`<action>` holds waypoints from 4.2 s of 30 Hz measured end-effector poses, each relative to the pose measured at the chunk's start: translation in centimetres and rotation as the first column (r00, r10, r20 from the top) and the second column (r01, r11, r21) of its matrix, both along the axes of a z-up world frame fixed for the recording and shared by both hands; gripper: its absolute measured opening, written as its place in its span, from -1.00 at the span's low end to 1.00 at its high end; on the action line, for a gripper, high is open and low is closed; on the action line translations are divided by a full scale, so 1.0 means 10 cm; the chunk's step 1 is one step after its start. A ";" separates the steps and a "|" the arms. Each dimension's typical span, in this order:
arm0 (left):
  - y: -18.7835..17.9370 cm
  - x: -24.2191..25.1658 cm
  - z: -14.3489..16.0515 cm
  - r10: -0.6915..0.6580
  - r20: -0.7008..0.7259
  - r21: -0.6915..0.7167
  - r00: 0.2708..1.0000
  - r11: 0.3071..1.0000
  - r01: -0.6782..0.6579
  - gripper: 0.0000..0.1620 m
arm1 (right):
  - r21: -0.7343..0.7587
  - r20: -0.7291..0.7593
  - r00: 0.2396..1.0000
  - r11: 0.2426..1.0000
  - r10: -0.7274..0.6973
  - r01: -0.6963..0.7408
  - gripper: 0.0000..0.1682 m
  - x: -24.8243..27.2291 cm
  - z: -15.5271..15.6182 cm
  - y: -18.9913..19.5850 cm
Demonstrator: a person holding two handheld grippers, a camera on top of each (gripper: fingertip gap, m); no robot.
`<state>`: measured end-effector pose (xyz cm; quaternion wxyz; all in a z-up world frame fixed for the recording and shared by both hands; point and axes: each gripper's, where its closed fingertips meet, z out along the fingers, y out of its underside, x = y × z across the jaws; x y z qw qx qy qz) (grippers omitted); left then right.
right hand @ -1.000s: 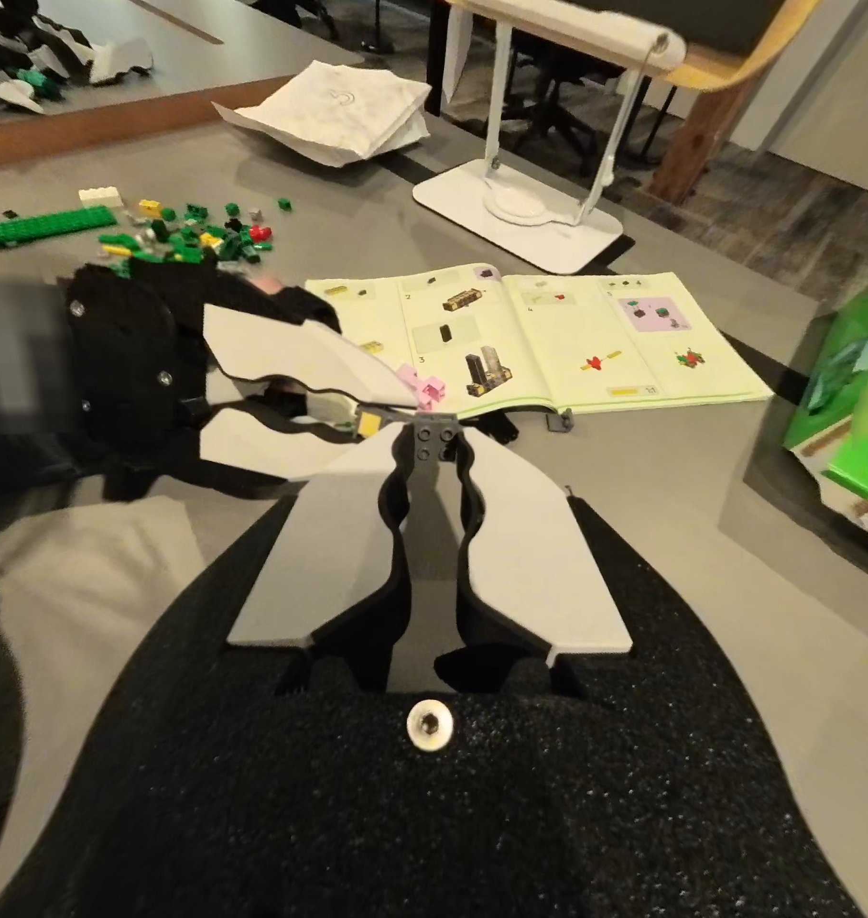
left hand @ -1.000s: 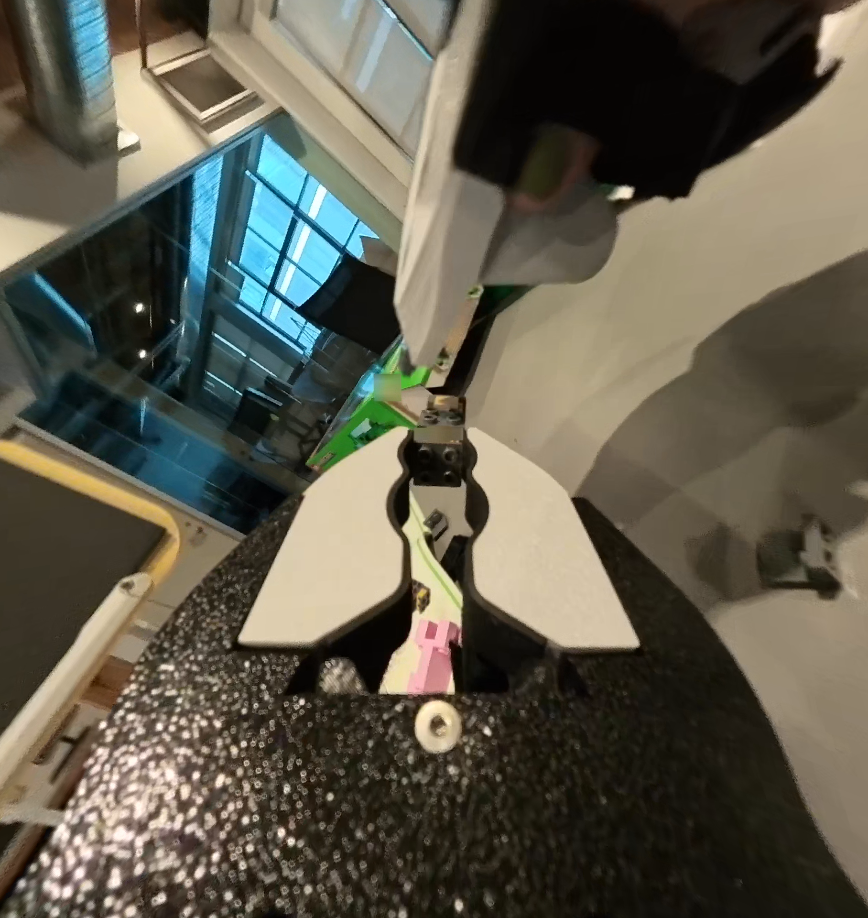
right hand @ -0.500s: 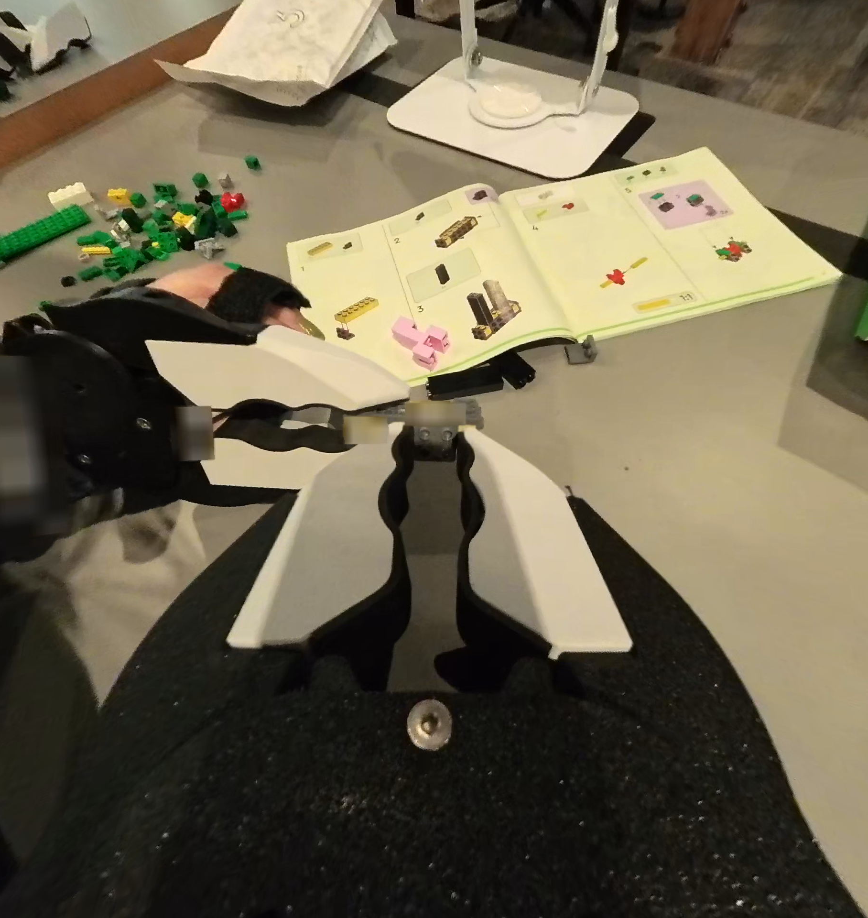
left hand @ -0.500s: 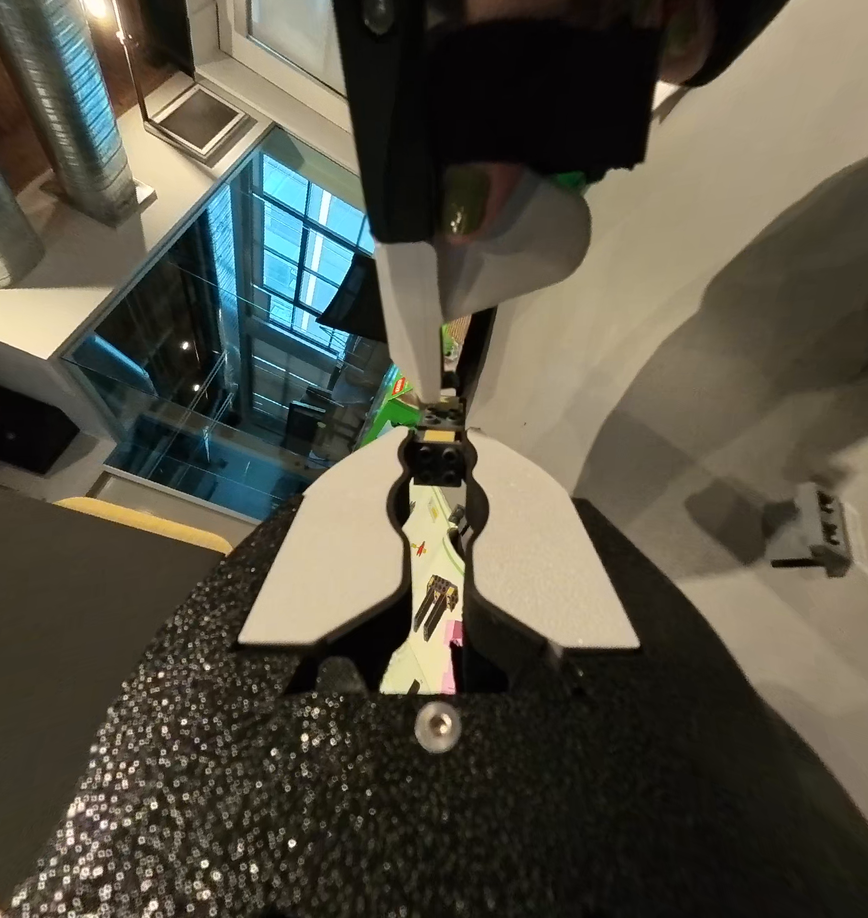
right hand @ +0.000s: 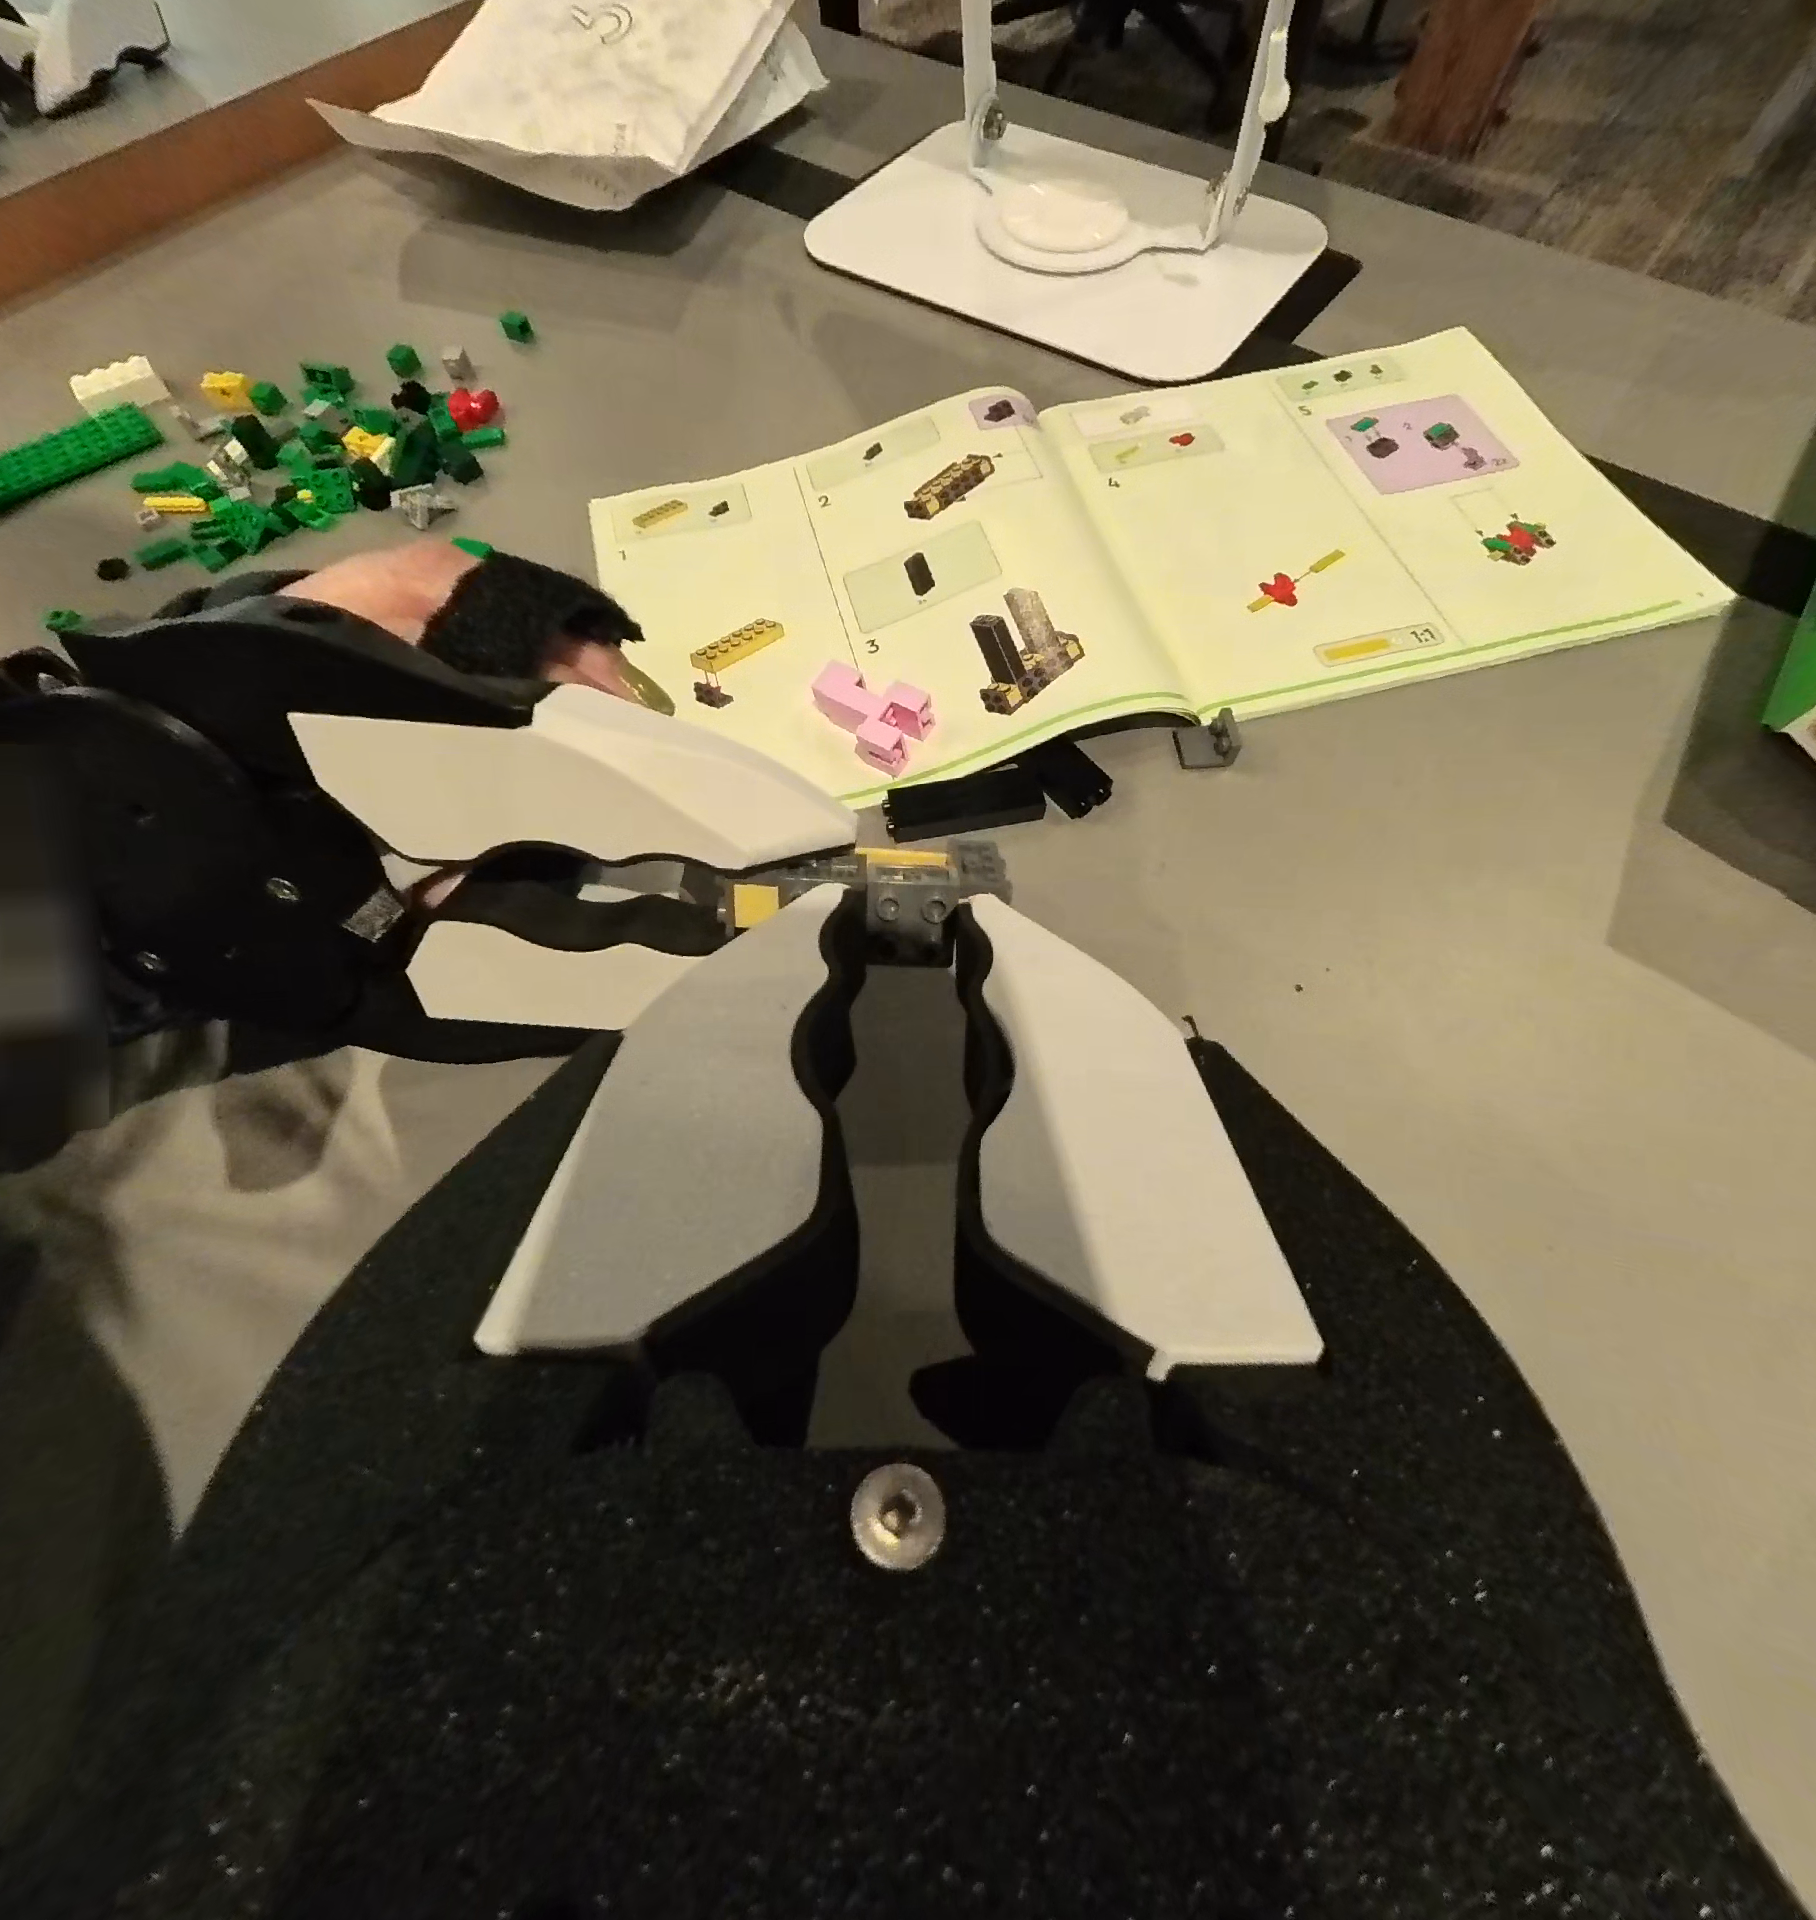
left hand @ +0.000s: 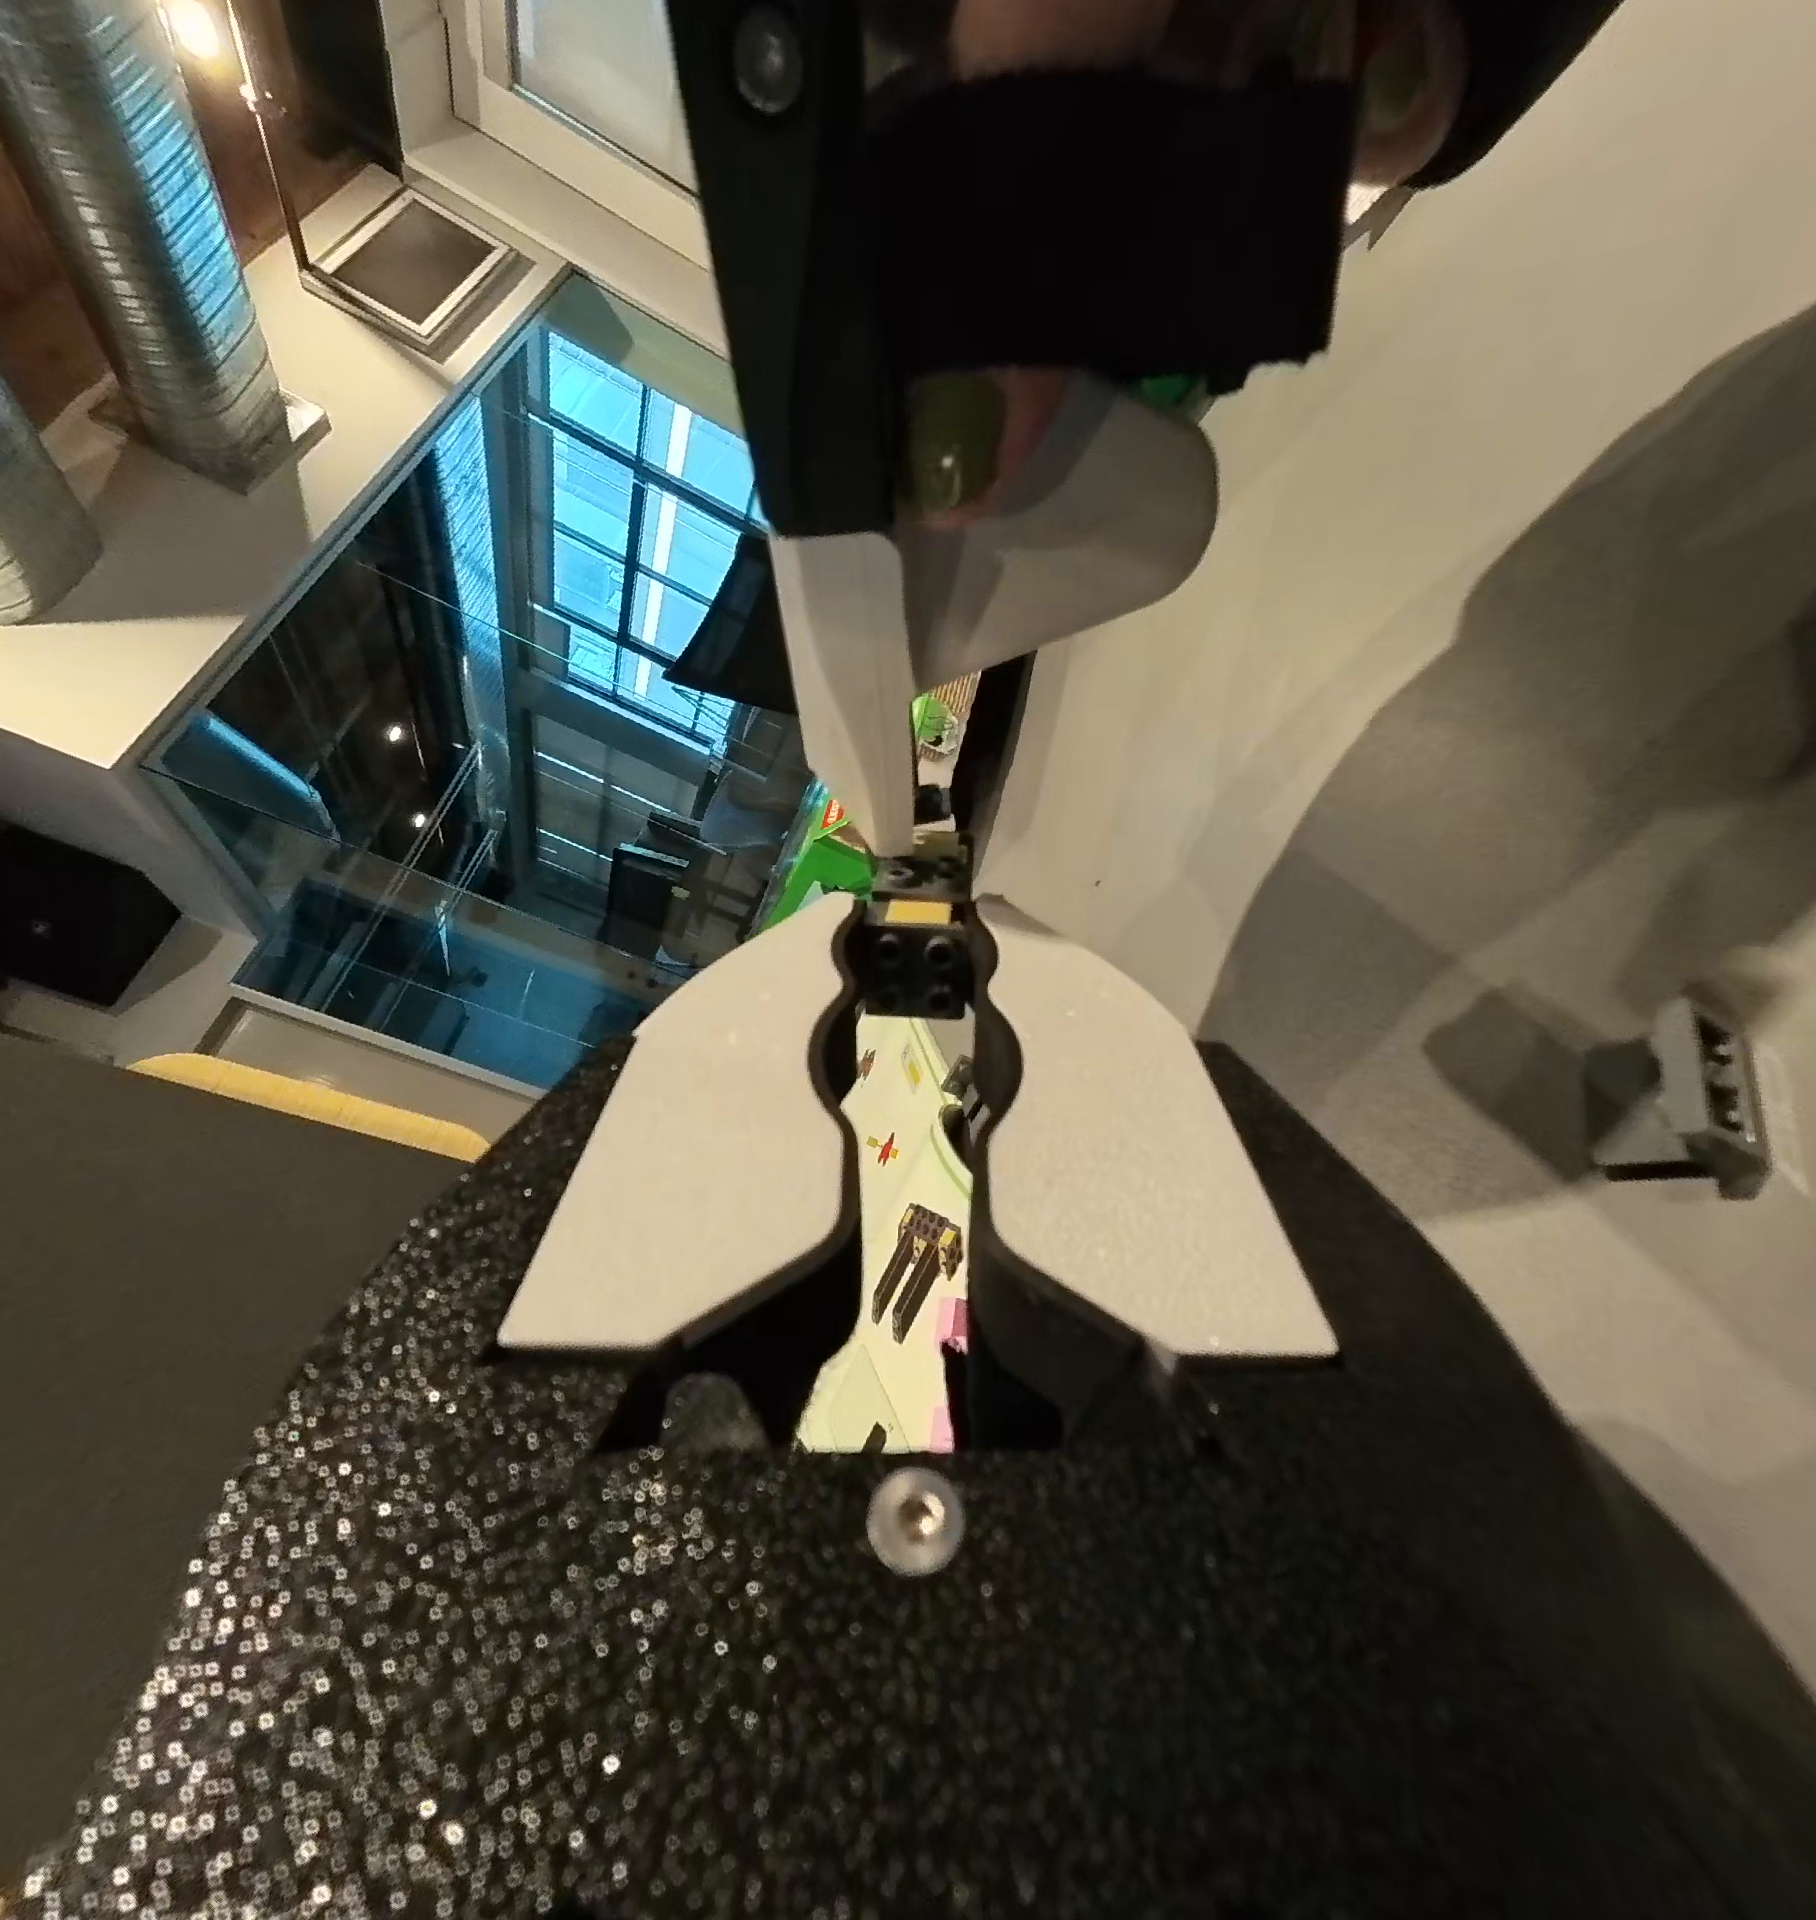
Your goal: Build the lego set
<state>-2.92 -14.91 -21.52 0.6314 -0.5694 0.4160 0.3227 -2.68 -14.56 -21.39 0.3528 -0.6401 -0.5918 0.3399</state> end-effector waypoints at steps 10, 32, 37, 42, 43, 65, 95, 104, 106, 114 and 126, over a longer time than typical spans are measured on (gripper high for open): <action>0.03 -0.08 -0.04 0.032 0.041 -0.038 0.999 0.999 -0.030 -0.79 | 0.072 0.183 0.983 0.996 0.036 -0.050 -0.81 0.17 -0.21 0.10; 0.05 -0.13 -0.07 0.042 0.100 -0.074 0.994 0.997 -0.035 -0.79 | 0.100 0.407 0.903 0.975 0.141 -0.197 -0.72 0.56 -0.81 0.19; 0.05 -0.14 -0.07 0.041 0.105 -0.079 0.994 0.996 -0.032 -0.79 | 0.014 0.312 0.926 0.974 0.212 -0.228 -0.78 0.56 -0.77 0.21; 0.06 -0.14 -0.08 0.039 0.113 -0.082 0.993 0.996 -0.030 -0.79 | -0.042 0.209 0.944 0.967 0.256 -0.253 -0.86 0.57 -0.75 0.22; 0.06 -0.14 -0.08 0.039 0.115 -0.083 0.993 0.996 -0.030 -0.79 | -0.040 0.202 0.945 0.966 0.256 -0.254 -0.86 0.58 -0.76 0.22; 0.06 -0.14 -0.10 0.033 0.120 -0.097 0.992 0.995 -0.021 -0.79 | 0.026 0.206 0.950 0.969 0.236 -0.246 -0.86 0.54 -0.85 0.22; 0.06 -0.13 -0.12 0.030 0.116 -0.106 0.993 0.994 -0.017 -0.80 | 0.133 0.212 0.960 0.978 -0.184 0.158 -0.77 0.47 -0.83 0.26; 0.06 -0.13 -0.12 0.029 0.118 -0.108 0.993 0.994 -0.017 -0.80 | 0.211 0.238 0.971 0.975 0.018 -0.070 -0.77 0.49 -0.75 0.21; 0.06 -0.13 -0.12 0.028 0.118 -0.107 0.993 0.994 -0.016 -0.80 | 0.258 0.287 0.940 0.930 0.185 -0.261 -0.79 0.50 -0.73 0.14; 0.06 -0.15 -0.11 0.033 0.136 -0.103 0.990 0.995 -0.019 -0.79 | 0.245 0.600 0.564 0.540 0.568 -0.805 -0.80 0.48 -0.76 0.20; 0.06 -0.16 -0.11 0.035 0.153 -0.109 0.988 0.994 -0.019 -0.79 | 0.055 0.766 0.230 0.295 0.600 -0.954 -0.82 0.45 -0.86 0.25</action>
